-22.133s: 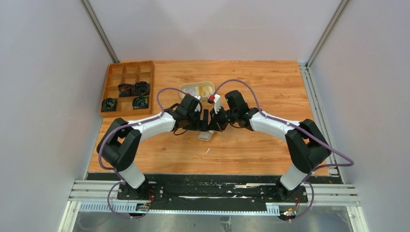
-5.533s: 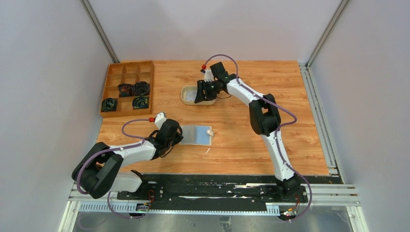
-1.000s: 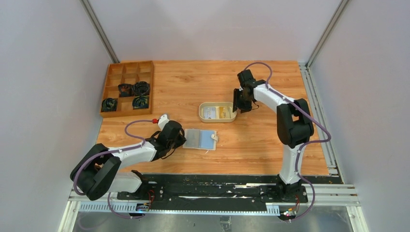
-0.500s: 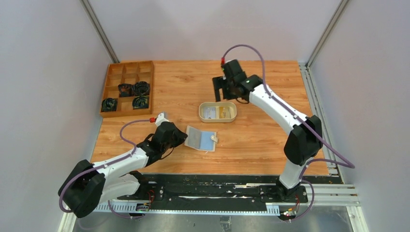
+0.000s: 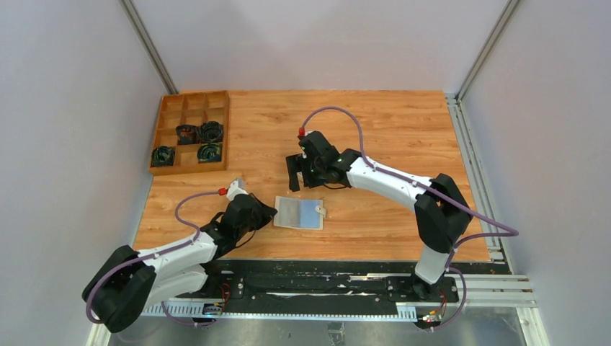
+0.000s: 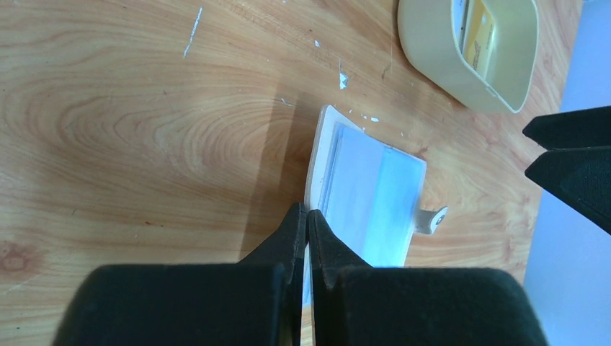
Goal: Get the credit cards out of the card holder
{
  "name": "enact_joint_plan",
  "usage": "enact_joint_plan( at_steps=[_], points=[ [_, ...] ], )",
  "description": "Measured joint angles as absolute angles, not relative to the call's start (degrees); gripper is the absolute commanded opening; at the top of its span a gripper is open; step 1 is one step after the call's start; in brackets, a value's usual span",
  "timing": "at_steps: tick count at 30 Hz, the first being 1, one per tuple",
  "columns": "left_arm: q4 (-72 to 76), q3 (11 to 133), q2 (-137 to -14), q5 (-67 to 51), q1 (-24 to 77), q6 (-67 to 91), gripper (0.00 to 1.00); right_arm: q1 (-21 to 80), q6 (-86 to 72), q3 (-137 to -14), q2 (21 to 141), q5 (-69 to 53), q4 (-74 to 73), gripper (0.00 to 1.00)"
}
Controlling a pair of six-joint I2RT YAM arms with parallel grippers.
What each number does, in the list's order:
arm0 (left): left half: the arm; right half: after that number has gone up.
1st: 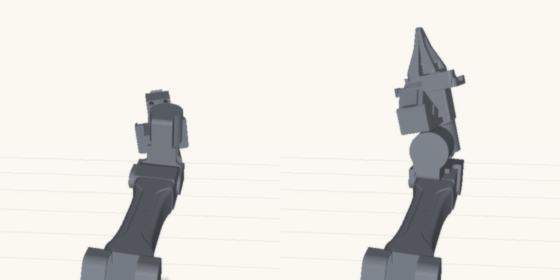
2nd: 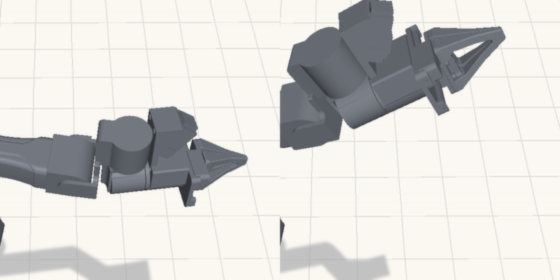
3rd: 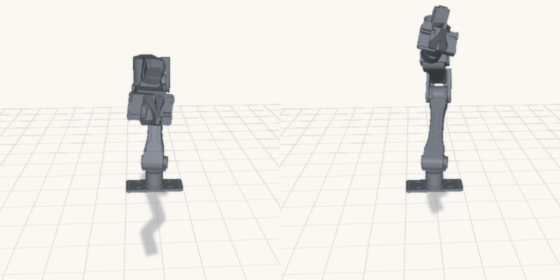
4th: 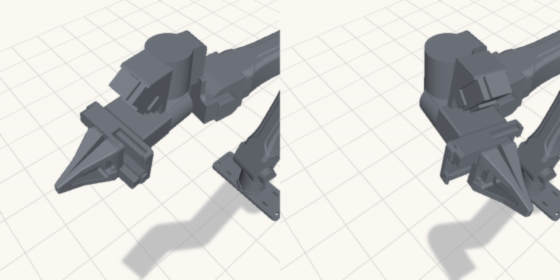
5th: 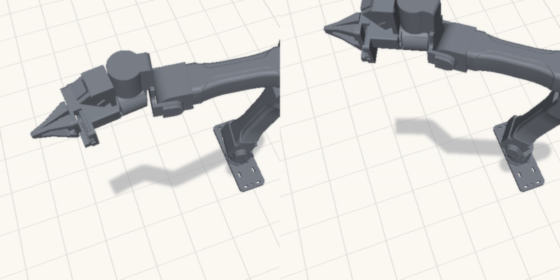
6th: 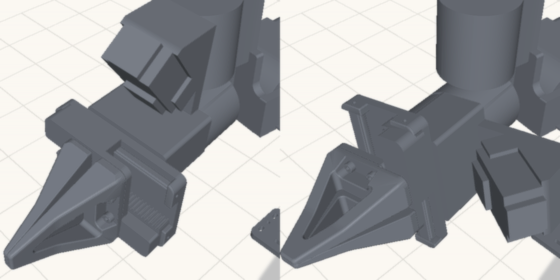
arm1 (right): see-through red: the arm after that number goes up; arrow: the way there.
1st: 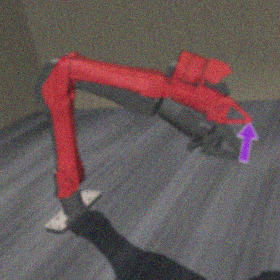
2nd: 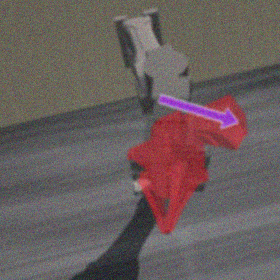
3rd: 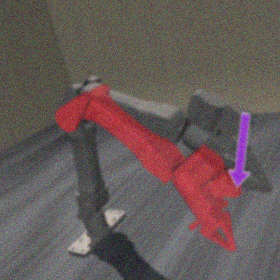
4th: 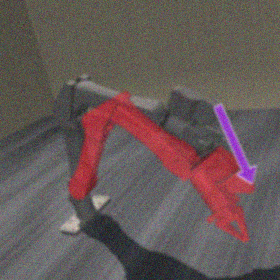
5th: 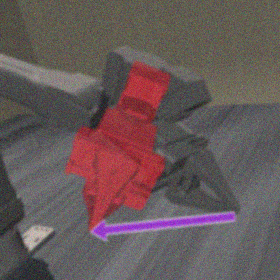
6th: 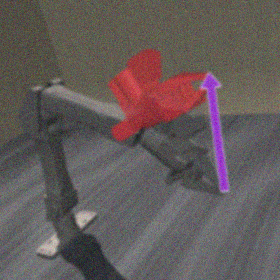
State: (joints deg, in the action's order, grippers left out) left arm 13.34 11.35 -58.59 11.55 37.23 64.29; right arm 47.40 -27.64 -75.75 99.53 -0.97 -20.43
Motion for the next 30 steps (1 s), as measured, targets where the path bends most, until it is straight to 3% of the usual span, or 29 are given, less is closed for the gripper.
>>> enact_joint_plan(
  at_steps=[13, 30],
  points=[
    [14.2, 10.2, -57.78, 11.84, 37.43, 65.32, 0.0, 54.06, -30.04, -78.08, 102.74, 1.5, -19.92, 0.91],
    [14.55, 10.28, -61.08, 12.23, 37.69, 65.3, 0.0, 54.78, -30.59, -88.29, 112.73, 5.17, -25.58, 0.91]
  ],
)
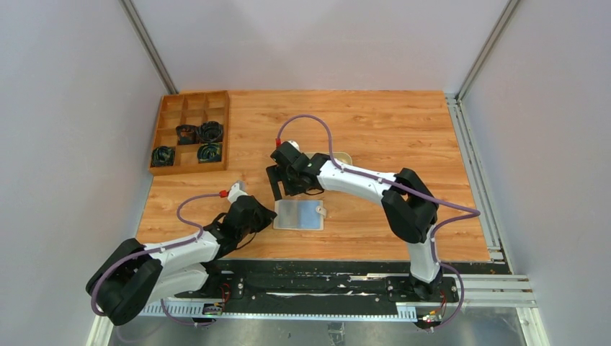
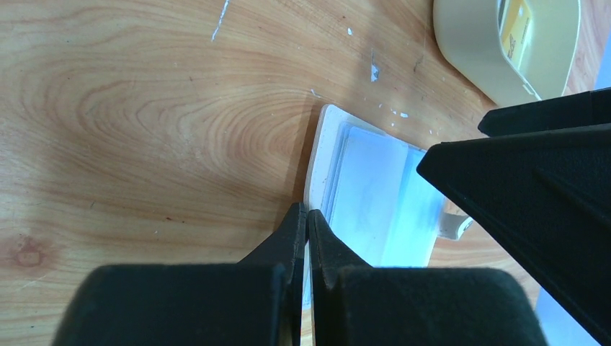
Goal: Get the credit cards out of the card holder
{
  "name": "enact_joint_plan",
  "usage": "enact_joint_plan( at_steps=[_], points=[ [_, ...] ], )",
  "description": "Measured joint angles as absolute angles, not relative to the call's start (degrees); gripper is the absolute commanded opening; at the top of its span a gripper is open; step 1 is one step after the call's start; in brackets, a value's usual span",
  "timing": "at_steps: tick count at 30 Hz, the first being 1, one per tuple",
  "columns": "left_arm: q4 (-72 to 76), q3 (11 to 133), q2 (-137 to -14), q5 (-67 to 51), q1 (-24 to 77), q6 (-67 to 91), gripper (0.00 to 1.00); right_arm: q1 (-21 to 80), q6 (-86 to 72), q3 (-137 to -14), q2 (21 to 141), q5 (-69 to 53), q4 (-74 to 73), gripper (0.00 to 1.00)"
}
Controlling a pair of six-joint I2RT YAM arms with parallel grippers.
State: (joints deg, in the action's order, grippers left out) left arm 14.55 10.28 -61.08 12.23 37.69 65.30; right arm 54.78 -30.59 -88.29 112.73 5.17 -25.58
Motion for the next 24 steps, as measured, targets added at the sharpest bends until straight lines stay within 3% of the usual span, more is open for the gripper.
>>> enact_joint_plan(
  at_steps=[24],
  points=[
    [14.66, 10.28, -61.47, 12.69, 37.69, 65.43, 0.0, 58.13, -29.76, -92.47, 119.87, 7.22, -31.7, 0.92]
  ],
)
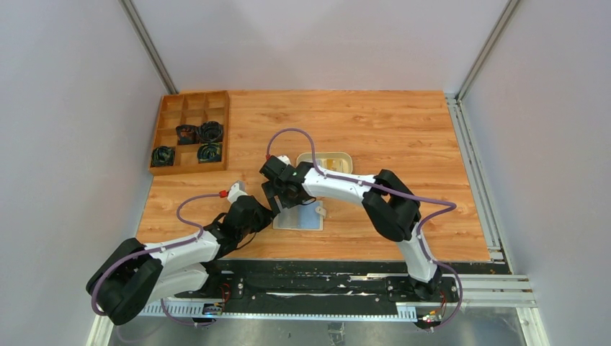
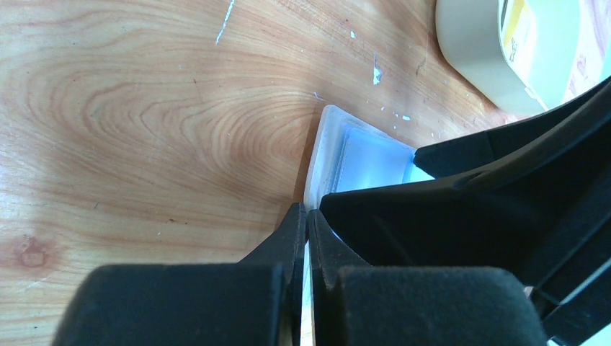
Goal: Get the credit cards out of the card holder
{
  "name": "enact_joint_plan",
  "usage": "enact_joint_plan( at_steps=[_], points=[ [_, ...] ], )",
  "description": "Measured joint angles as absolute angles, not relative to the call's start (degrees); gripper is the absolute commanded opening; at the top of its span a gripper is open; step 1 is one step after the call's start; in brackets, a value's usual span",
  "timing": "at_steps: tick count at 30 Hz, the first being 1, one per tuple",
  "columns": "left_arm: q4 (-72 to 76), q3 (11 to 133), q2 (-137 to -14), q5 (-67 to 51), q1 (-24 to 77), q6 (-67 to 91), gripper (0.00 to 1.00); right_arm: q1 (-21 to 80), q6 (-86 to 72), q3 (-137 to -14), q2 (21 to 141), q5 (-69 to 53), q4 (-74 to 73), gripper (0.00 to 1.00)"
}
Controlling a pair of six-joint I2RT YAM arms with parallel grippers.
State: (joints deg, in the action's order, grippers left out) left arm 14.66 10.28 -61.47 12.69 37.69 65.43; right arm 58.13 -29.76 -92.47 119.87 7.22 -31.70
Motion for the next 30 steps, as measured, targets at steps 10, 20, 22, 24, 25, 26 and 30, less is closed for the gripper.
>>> enact_joint_plan(
  at_steps=[10, 20, 22, 24, 25, 26, 30],
  points=[
    [14.5, 10.28, -61.76, 12.95, 37.71, 65.73, 0.0, 59.16, -27.83, -92.97, 120.38, 10.24, -34.26, 0.92],
    [14.52, 10.28, -61.78, 13.13, 37.76, 66.5, 0.0, 59.2, -26.76, -91.22, 119.17, 12.51, -34.28, 0.92],
    [14.55, 10.28, -61.8, 13.13, 37.76, 66.54, 0.0, 59.24, -26.52, -90.78, 118.89, 12.95, -34.3, 0.92],
    [14.63, 10.28, -61.93, 13.1, 37.87, 66.65, 0.0, 59.24, -26.37, -90.52, 118.74, 13.21, -34.24, 0.93],
    [14.74, 10.28, -62.08, 13.1, 37.98, 66.65, 0.0, 59.27, -26.24, -90.45, 118.65, 13.32, -34.24, 0.93],
    [14.9, 10.28, -62.22, 13.1, 38.02, 66.65, 0.0, 59.27, -26.06, -90.45, 118.65, 13.43, -34.28, 0.93],
    [15.05, 10.31, -62.43, 13.1, 38.02, 66.67, 0.0, 59.48, -25.39, -90.5, 118.65, 14.0, -34.22, 1.0]
  ],
)
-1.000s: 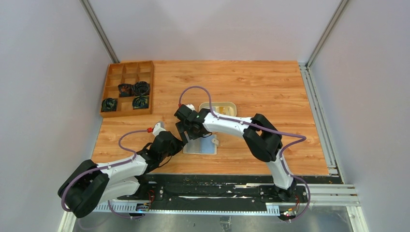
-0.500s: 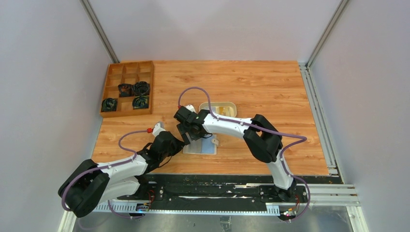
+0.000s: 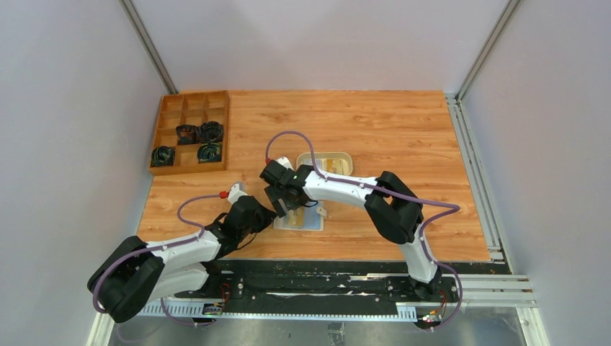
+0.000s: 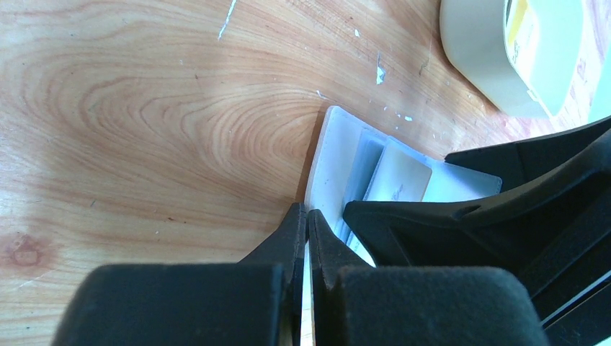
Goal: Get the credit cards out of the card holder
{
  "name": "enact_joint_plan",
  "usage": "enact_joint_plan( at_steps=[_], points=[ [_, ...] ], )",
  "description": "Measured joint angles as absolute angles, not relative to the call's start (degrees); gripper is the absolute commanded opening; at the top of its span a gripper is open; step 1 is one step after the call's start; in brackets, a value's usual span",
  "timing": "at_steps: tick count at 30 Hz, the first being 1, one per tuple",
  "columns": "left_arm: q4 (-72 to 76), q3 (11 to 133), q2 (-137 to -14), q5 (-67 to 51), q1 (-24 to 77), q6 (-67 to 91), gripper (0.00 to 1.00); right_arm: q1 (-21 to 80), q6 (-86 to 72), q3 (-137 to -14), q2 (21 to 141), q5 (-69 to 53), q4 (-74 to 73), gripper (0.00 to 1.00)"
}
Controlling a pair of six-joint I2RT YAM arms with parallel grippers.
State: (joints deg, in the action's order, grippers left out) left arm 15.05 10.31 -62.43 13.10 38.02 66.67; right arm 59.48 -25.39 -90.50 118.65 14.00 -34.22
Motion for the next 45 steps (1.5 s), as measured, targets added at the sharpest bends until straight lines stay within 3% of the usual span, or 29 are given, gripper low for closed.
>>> enact_joint_plan(
  at_steps=[10, 16, 21, 29, 45],
  points=[
    [15.18, 10.31, -62.63, 13.37, 38.02, 66.65, 0.0, 59.99, -19.0, -91.02, 117.67, 18.28, -30.68, 1.0],
    [15.18, 10.31, -62.63, 13.63, 38.02, 66.63, 0.0, 60.01, -17.96, -79.15, 104.6, 16.4, -18.26, 1.0],
    [15.18, 10.31, -62.63, 13.82, 38.02, 66.59, 0.0, 59.2, -21.45, -67.02, 95.29, 8.6, -7.55, 1.0],
    [15.29, 10.37, -63.31, 14.11, 38.02, 66.43, 0.0, 54.5, -31.24, -53.87, 94.7, -6.15, 2.02, 0.96],
    [15.35, 10.57, -63.46, 14.46, 38.02, 66.41, 0.0, 49.76, -46.17, -49.56, 99.11, -21.78, 18.15, 0.94]
  ],
)
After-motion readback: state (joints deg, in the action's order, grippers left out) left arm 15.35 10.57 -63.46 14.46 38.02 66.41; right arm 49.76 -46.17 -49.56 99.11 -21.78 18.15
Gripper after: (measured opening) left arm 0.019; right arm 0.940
